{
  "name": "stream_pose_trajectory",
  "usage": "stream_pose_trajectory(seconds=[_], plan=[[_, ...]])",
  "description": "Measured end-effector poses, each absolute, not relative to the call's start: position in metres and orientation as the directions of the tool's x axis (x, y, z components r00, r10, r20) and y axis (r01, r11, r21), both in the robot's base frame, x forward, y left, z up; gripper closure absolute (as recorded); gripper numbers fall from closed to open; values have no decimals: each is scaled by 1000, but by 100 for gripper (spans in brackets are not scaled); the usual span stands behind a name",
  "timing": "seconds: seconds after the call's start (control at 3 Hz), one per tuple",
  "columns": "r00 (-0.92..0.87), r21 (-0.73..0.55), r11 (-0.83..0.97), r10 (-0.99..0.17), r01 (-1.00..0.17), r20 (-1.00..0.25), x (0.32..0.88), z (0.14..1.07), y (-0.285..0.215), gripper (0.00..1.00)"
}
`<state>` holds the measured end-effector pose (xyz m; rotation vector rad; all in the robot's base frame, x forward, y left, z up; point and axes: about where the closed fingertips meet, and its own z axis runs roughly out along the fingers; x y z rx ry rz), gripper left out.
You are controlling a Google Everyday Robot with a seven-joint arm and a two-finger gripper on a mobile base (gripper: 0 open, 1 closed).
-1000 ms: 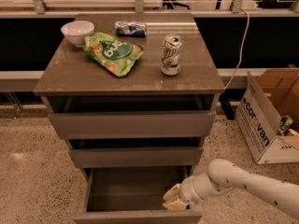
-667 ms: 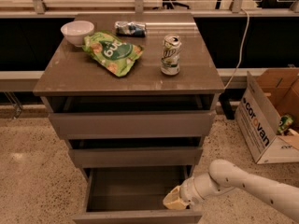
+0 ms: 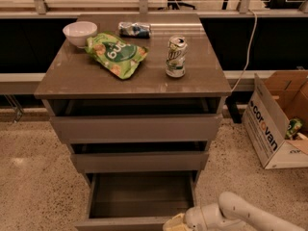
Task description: Close bottom drawer
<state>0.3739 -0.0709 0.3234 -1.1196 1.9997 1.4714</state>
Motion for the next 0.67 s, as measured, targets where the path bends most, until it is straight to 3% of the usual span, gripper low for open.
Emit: stream_pose_trajectory(seconds=[0.67], plan=[[-658, 664, 101, -305, -741, -688, 350, 299, -53, 100]])
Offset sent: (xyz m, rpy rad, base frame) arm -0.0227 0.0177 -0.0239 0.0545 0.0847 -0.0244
